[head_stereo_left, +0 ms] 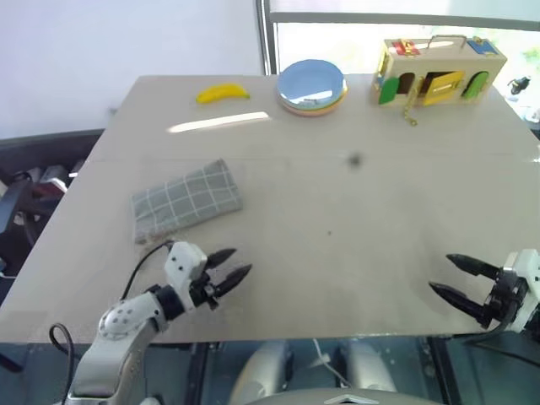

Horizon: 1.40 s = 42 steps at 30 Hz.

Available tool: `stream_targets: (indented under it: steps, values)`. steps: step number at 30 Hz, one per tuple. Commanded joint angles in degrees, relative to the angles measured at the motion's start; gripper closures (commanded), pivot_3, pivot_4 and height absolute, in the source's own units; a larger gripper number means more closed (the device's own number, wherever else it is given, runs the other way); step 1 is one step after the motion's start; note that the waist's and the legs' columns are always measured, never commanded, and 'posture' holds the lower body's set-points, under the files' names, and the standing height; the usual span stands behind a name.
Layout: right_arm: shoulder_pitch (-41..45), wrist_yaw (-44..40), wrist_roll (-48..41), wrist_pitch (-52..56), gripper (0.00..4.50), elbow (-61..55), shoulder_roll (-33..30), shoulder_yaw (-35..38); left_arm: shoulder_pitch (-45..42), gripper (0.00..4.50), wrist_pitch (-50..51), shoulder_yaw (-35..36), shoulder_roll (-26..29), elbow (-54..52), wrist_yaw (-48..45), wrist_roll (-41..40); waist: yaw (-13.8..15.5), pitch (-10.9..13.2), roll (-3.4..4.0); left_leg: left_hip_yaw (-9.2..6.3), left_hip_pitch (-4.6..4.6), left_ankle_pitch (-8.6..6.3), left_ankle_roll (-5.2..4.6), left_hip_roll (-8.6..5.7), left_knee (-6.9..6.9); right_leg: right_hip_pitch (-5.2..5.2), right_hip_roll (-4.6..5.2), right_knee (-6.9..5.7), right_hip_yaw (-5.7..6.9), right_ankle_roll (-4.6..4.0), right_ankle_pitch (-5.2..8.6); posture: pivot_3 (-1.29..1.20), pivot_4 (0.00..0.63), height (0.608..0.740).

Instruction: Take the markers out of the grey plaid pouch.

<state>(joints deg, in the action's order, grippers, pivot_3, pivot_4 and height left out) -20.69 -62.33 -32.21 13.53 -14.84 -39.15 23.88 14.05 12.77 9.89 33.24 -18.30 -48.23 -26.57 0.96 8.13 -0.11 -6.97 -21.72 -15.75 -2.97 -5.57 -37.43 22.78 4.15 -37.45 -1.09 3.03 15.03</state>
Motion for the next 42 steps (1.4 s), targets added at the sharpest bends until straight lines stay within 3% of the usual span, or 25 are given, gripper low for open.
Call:
stream_targets:
  steps: [1,6,14,18,24,27,33,37,42]
  values:
    - [0.40,-0.85,-1.24,0.10,0.48,-1.45,-1.01,0.28,-0.60,0.10,-2.17,4.39,1.77,1.13,-1.59,-1.14,0.00,0.00,0.01,0.00,0.00,0.00,0.00,0.00,0.00,0.00,0.00,0.00,0.00,0.00,0.00,0.00,0.150,0.740]
    - [1.22,-1.92,-4.56,1.79,0.48,-3.63,-1.30,0.41,-4.75,0.10,-12.93,11.10,5.99,12.33,-0.09,5.70,0.02,0.01,0.00,-0.02,0.01,0.00,0.01,0.00,0.00,0.00,-0.01,-0.01,0.03,0.00,0.00,0.00,0.150,0.740]
    - [2.43,-0.72,-6.49,3.57,0.48,-5.80,-1.05,-0.40,-15.86,0.10,-29.39,17.41,16.41,42.03,4.42,14.20,0.01,0.03,-0.03,-0.03,0.00,0.01,0.01,-0.03,0.02,0.02,0.02,0.07,0.03,0.00,-0.01,0.00,0.150,0.740]
    - [2.61,-0.42,-6.43,3.68,0.48,-6.20,-1.01,-0.59,-22.27,0.10,-26.98,17.10,16.64,52.49,9.00,14.46,0.00,0.03,-0.06,-0.04,-0.02,0.00,0.00,-0.05,0.04,0.07,0.01,0.08,0.05,0.01,-0.01,0.00,0.150,0.740]
    - [2.64,0.64,-6.55,3.77,0.48,-7.38,-0.80,-0.81,-33.32,0.10,-18.73,12.49,11.27,63.59,12.88,14.80,0.06,0.00,-0.16,-0.04,0.00,0.01,0.00,-0.07,-0.02,0.08,0.02,-0.14,0.06,0.02,-0.02,0.00,0.150,0.740]
    - [2.46,0.79,-6.84,3.80,0.48,-7.43,-1.06,-0.14,-36.29,0.10,-12.95,10.36,6.93,63.16,4.87,11.08,0.08,-0.04,-0.22,-0.06,0.00,0.03,0.03,-0.08,-0.08,0.07,0.02,-0.23,0.10,0.02,-0.02,0.00,0.150,0.740]
    - [1.30,1.75,-7.29,3.77,0.48,-8.68,-0.91,0.79,-31.91,0.10,-0.27,5.80,3.71,46.15,-12.86,1.11,-0.25,-0.07,-0.17,-0.03,-0.01,0.15,0.23,-0.08,-0.10,0.07,0.04,-0.25,0.01,0.01,-0.02,0.00,0.150,0.740]
    - [0.50,2.67,-7.53,3.54,0.48,-9.56,-0.39,1.12,-25.85,0.10,9.48,1.50,4.55,31.71,-17.75,-3.18,-0.34,-0.06,-0.16,0.00,-0.02,0.15,0.23,-0.05,-0.08,0.08,0.03,-0.21,-0.06,0.01,-0.02,0.00,0.150,0.740]
    - [-0.35,3.49,-7.45,3.02,0.48,-10.25,0.36,1.22,-22.96,0.10,10.11,-0.17,7.37,26.36,-20.07,-2.06,-0.19,-0.06,-0.15,0.00,0.03,0.03,0.04,-0.02,-0.07,0.07,0.01,-0.27,-0.06,0.00,-0.01,0.00,0.150,0.740]
